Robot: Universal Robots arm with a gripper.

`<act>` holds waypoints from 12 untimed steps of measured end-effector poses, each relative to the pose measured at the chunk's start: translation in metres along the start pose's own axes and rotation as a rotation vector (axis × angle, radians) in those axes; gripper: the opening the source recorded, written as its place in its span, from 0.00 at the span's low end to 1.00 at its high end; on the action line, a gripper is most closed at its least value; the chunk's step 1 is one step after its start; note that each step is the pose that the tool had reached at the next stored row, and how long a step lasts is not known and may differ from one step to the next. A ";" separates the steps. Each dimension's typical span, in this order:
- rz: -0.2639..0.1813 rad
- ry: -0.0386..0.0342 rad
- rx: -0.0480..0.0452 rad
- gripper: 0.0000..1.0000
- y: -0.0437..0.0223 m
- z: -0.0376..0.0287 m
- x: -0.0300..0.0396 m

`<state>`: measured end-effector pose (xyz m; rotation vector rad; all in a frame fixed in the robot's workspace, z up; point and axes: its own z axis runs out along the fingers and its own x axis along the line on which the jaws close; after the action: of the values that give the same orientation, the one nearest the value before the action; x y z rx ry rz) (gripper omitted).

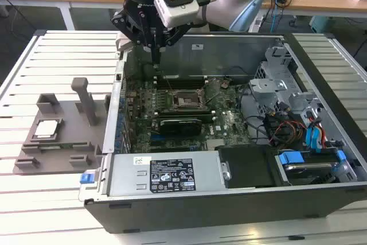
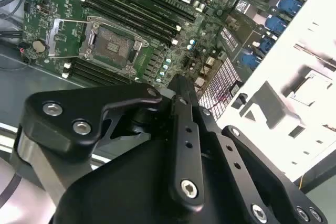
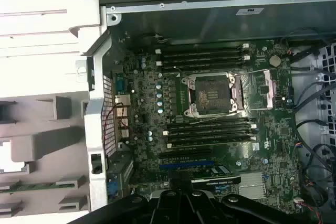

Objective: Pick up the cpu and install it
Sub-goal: 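Reach for the cpu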

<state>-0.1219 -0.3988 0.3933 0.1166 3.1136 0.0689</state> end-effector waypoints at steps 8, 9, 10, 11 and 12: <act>0.000 0.0000 0.0001 0.11 -0.0011 -0.0004 0.0143; 0.000 0.0001 0.0001 0.11 -0.0012 -0.0005 0.0165; 0.000 0.0000 0.0001 0.11 -0.0014 -0.0005 0.0188; 0.000 0.0000 0.0000 0.11 -0.0017 -0.0006 0.0225; 0.000 0.0001 0.0001 0.11 -0.0019 -0.0007 0.0257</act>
<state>-0.1476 -0.3988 0.3933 0.1167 3.1137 0.0689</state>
